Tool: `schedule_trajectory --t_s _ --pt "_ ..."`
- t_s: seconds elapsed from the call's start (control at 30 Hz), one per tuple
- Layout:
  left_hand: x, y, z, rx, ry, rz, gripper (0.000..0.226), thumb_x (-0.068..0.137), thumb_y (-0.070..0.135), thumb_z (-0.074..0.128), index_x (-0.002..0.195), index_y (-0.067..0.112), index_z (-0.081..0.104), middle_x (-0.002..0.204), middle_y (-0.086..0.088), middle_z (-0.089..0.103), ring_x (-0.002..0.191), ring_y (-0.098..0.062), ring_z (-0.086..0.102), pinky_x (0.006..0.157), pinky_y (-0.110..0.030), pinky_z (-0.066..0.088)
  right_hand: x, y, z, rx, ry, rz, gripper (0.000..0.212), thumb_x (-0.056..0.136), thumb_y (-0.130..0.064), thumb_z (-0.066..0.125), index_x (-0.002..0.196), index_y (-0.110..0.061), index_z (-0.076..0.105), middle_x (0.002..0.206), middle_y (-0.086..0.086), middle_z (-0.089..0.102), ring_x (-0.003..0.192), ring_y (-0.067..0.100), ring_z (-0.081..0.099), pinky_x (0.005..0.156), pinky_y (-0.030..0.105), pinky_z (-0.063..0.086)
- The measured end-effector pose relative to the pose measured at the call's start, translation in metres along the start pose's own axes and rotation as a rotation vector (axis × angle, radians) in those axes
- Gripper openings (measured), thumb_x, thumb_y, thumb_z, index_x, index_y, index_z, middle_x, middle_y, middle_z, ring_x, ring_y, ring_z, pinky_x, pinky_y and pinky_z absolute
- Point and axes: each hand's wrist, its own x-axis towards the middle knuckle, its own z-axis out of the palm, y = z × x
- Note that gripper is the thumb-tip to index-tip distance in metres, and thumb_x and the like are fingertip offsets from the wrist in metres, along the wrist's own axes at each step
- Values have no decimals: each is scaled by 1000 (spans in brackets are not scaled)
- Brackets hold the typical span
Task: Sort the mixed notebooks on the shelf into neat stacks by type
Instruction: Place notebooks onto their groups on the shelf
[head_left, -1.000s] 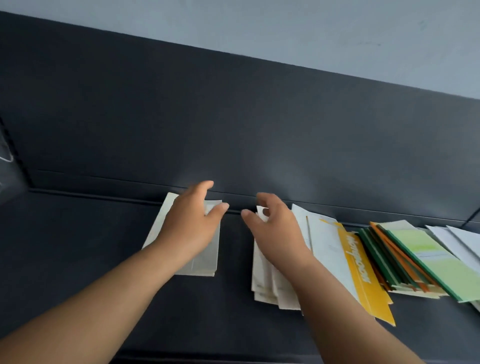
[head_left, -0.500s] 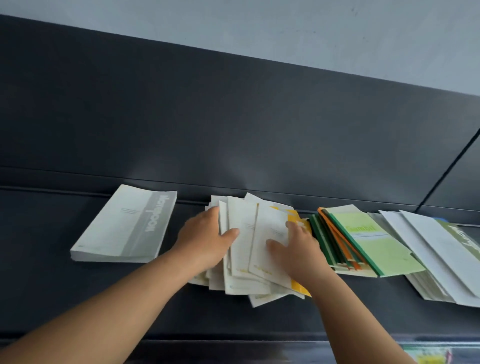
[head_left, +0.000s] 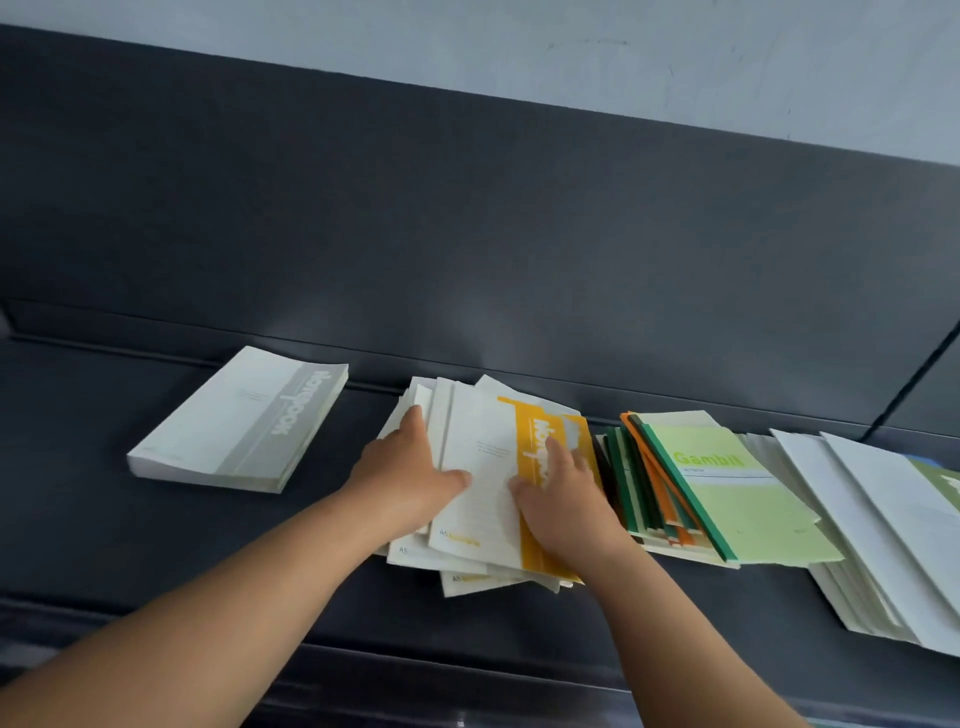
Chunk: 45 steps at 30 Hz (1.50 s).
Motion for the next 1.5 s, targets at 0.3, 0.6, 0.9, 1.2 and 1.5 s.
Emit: schedule_trajectory --t_s 0.3,0.6,0.9,1.2,1.5 --pt "-4 13 -4 -525 133 30 73 89 6 58 149 26 23 124 12 47 92 -5 48 73 -24 40 1 3 4 9 -47 -130 76 96 -47 49 156 -23 8 164 -1 7 150 22 12 119 39 17" --pt "-4 13 -11 -816 -13 -181 16 85 3 66 99 11 64 98 -10 72 92 -26 68 87 -41 53 -2 5 1 102 -52 -183 85 93 -45 58 157 -24 7 163 -5 12 149 21 19 119 40 24" --pt "-20 -23 -68 -980 96 -49 30 87 -7 58 109 11 65 100 -12 72 91 -32 69 77 -45 56 -22 -48 -13 493 146 -227 87 85 -31 74 153 -25 19 142 -10 40 132 15 41 105 37 37" --pt "-46 -115 -143 -986 84 134 41 88 -9 55 118 16 63 107 -9 73 97 -28 70 80 -45 55 -24 -123 26 936 -18 -172 114 74 -18 82 155 -30 3 134 -3 47 97 9 54 87 33 34" --pt "-46 -159 -156 -1075 128 148 43 84 -14 52 109 19 63 100 -7 74 91 -26 71 70 -36 54 -32 -147 70 1019 -91 -235 55 71 -7 80 120 -12 56 108 5 74 97 27 72 91 52 54"
